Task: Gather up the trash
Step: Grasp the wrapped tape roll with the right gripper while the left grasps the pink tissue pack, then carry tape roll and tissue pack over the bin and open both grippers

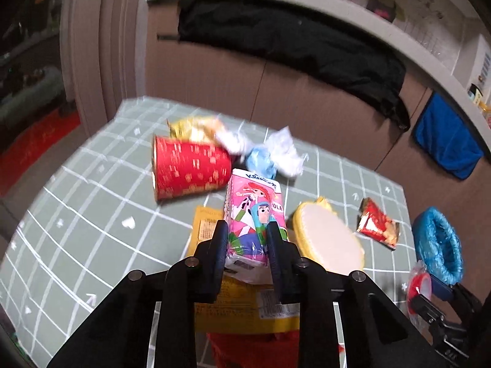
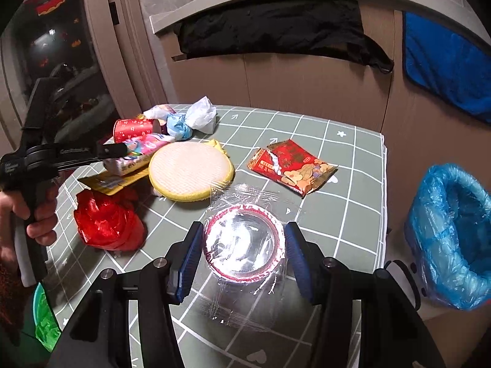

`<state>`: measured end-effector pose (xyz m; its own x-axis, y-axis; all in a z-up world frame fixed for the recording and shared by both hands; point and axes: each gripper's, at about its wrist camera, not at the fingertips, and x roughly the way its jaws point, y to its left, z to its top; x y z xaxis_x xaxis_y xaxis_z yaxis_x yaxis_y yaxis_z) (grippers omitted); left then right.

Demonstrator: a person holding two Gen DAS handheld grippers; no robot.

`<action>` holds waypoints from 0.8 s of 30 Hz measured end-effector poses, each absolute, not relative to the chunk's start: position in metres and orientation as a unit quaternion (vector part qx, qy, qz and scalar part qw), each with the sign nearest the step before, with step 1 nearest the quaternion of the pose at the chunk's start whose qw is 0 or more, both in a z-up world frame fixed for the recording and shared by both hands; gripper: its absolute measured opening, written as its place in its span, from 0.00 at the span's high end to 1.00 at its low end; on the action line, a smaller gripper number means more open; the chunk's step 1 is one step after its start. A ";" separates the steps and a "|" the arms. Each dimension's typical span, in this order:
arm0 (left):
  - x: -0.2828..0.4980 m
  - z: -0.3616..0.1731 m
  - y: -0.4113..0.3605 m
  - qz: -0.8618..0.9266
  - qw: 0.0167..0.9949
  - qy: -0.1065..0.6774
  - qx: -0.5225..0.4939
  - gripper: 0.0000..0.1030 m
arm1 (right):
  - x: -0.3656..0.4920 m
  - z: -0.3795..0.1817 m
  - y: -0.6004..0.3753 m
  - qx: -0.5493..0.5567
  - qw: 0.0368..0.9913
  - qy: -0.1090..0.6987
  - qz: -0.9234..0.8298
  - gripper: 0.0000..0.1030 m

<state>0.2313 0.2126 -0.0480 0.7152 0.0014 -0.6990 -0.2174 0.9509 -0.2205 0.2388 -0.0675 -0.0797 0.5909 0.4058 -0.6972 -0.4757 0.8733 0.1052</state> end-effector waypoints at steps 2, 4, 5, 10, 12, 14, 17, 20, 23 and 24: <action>0.225 -0.037 0.208 0.063 0.923 0.356 -0.133 0.75 | 0.238 -0.078 -0.068 -0.046 0.892 0.376 0.248 0.51; 0.217 -0.026 0.203 0.062 0.930 0.340 -0.123 0.75 | 0.236 -0.075 -0.068 -0.048 0.893 0.371 0.248 0.51; 0.214 -0.022 0.200 0.060 0.933 0.334 -0.120 0.75 | 0.234 -0.071 -0.069 -0.049 0.895 0.366 0.249 0.51; 0.196 -0.001 0.183 0.042 0.943 0.311 -0.111 0.75 | 0.229 -0.058 -0.074 -0.050 0.904 0.347 0.246 0.51; 0.189 0.005 0.176 0.033 0.945 0.306 -0.112 0.75 | 0.225 -0.050 -0.080 -0.047 0.908 0.337 0.243 0.51; 0.183 0.009 0.168 0.026 0.947 0.301 -0.111 0.75 | 0.223 -0.043 -0.084 -0.046 0.912 0.329 0.241 0.51; 0.174 0.015 0.155 0.016 0.950 0.293 -0.109 0.75 | 0.216 -0.032 -0.092 -0.047 0.918 0.313 0.237 0.51; 0.166 0.021 0.143 0.002 0.952 0.287 -0.108 0.75 | 0.211 -0.021 -0.099 -0.047 0.924 0.298 0.233 0.51; 0.162 0.024 0.129 -0.017 0.951 0.291 -0.105 0.75 | 0.205 -0.009 -0.108 -0.047 0.931 0.281 0.229 0.51; 0.162 0.024 0.125 -0.022 0.951 0.291 -0.105 0.75 | 0.203 -0.005 -0.111 -0.046 0.933 0.275 0.228 0.51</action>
